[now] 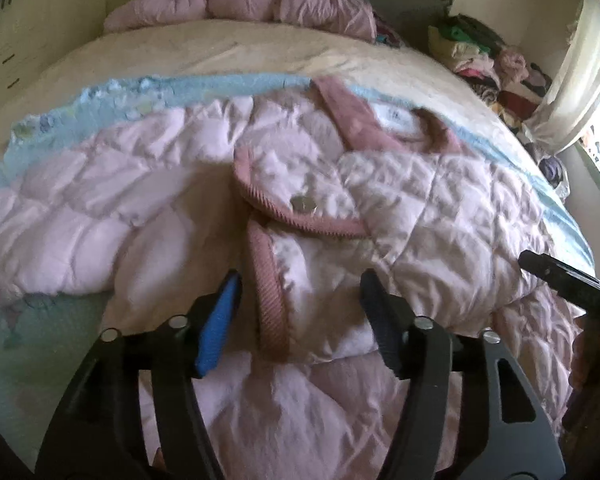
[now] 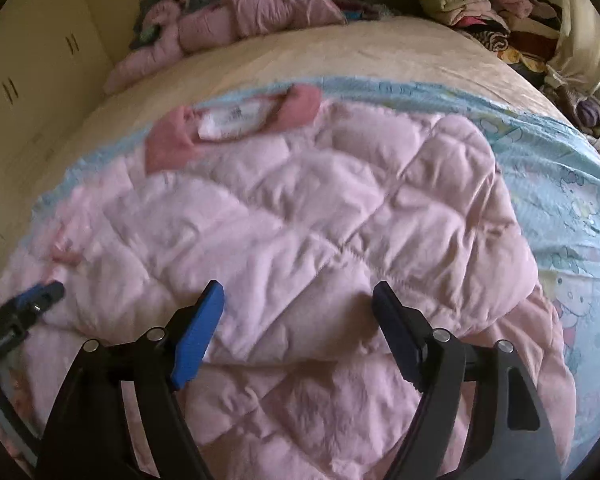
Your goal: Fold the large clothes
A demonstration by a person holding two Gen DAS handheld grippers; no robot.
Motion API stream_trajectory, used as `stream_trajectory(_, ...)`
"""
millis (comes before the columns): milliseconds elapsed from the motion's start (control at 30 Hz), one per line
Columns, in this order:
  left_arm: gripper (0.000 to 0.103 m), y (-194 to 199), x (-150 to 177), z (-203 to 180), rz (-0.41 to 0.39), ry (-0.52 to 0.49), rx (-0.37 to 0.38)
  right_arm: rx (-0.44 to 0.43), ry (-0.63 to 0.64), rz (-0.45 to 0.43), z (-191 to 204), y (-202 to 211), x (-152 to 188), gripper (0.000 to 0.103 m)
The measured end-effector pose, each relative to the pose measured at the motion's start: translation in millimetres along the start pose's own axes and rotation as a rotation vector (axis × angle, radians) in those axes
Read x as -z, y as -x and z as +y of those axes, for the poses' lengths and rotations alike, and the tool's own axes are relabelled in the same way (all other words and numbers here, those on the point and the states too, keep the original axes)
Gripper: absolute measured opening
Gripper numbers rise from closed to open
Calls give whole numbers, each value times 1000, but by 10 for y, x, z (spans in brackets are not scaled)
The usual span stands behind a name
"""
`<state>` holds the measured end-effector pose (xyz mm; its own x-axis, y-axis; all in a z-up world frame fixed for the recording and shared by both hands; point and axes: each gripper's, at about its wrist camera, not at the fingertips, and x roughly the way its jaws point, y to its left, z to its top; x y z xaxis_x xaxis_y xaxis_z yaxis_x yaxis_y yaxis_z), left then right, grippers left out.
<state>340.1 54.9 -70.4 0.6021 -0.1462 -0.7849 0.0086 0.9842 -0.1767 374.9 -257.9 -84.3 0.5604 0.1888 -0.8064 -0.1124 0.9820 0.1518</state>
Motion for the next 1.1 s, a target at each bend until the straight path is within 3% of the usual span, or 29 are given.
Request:
stream_trajectory(167,67,0,-6,62,6,36,0,6,-52,28,-25,-40,40,80)
stream_trajectory(300,85,150,-20,68,-35,45,-25,-46,-63,-17,12,182,71,85)
stream_trajectory(367,93,188,-7,73,-35,61,-29,-43,-56,-37,75,300,101,96)
stream_trajectory(667,93,439,-42,179,-67,108,-25,-89,-45,-108,391,766,233,98)
stream_trajectory(1100,93,860,-130,630,-163,209,-66,-146,30,-174,932,1024,128,99)
